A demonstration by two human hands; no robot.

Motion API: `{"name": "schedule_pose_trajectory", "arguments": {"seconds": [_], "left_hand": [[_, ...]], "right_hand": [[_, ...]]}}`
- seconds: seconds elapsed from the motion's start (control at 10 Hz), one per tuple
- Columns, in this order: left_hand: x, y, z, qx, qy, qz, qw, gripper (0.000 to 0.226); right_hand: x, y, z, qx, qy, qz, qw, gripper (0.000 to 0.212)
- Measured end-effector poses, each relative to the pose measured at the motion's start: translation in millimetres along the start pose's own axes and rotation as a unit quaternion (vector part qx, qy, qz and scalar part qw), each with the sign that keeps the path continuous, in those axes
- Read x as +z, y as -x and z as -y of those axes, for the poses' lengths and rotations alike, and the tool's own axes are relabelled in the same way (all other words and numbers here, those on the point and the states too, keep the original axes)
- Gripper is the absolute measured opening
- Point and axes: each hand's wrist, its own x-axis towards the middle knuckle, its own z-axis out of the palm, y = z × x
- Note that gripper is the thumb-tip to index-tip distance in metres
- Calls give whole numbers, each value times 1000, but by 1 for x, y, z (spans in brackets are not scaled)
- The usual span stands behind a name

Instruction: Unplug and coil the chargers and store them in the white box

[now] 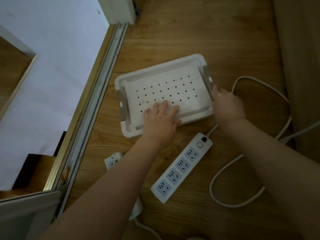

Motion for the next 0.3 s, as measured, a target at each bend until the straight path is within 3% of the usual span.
{"name": "schedule_pose_trajectory", "arguments": {"seconds": [0.1,0.2,0.3], "left_hand": [[-4,0,1,7,-20,3,1000,47],[-12,0,3,24,-4,20,999,45],[-27,1,8,35,-13,56,998,44]], "right_hand": [[-4,4,0,6,-4,59,998,67],[-10,0,1,30,-2,112,993,66],[-31,-3,7,31,34,132,990,39]]}}
